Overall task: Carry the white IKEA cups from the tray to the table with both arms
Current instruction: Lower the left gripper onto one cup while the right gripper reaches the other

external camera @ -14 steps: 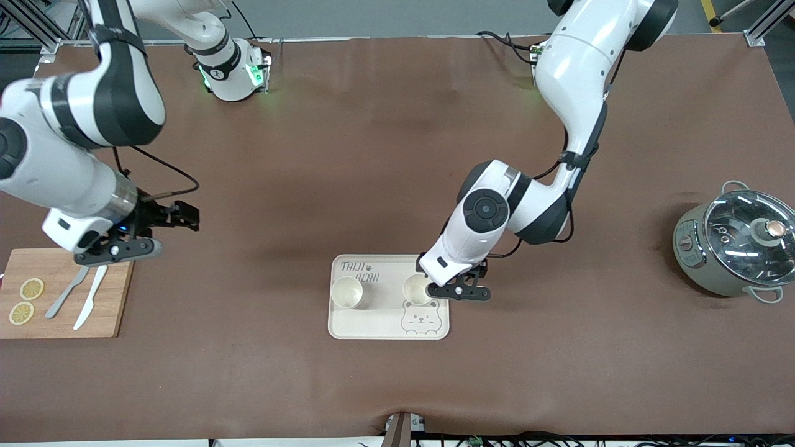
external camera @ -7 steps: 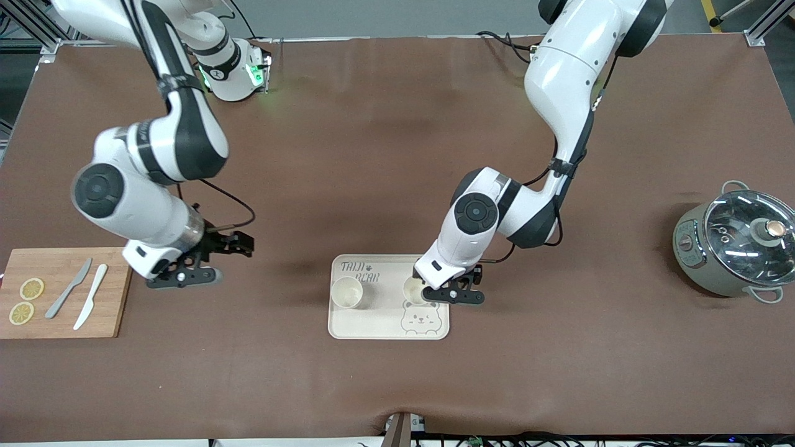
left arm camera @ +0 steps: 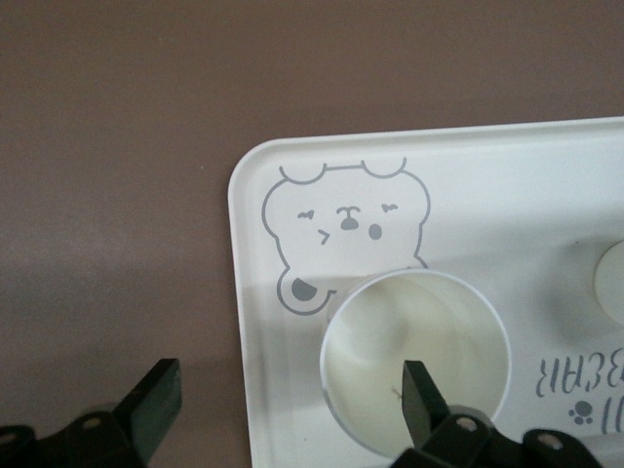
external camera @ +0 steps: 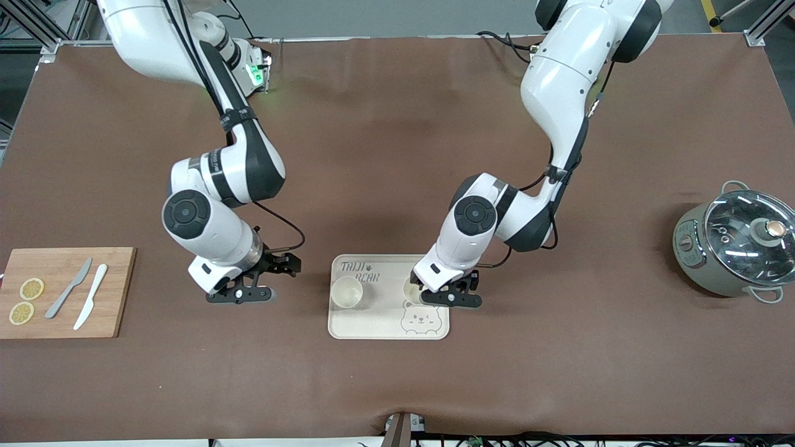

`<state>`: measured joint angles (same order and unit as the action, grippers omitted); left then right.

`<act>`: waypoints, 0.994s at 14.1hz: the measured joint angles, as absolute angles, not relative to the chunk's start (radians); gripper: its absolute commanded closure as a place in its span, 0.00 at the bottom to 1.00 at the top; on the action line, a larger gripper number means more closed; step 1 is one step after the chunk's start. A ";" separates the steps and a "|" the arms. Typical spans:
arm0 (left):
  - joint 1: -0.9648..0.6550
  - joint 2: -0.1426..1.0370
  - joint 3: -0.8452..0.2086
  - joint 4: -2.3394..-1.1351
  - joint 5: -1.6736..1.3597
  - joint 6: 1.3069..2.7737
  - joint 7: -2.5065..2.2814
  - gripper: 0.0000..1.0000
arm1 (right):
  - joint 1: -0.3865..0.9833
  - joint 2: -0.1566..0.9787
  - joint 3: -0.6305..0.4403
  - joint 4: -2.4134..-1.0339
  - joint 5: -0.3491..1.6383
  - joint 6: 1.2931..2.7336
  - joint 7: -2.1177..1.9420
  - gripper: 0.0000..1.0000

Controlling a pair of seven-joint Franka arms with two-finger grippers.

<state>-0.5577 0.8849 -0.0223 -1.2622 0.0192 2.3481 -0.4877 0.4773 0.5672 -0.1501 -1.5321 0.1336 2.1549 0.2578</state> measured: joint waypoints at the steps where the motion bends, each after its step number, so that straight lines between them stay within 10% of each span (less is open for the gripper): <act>1: -0.561 0.893 -0.022 -1.262 0.019 2.349 -0.488 0.00 | 0.488 0.582 -0.150 -1.530 0.134 2.179 0.273 0.00; 3: -0.567 0.906 -0.022 -1.262 0.019 2.352 -0.488 0.00 | 0.508 0.612 -0.149 -1.528 0.134 2.221 0.293 0.00; 4: -0.568 0.911 -0.022 -1.262 0.019 2.353 -0.488 0.93 | 0.517 0.627 -0.149 -1.525 0.134 2.238 0.302 0.00; 14: -0.569 0.917 -0.022 -1.256 0.019 2.357 -0.566 1.00 | 0.566 0.765 -0.149 -1.442 0.134 2.355 0.412 0.00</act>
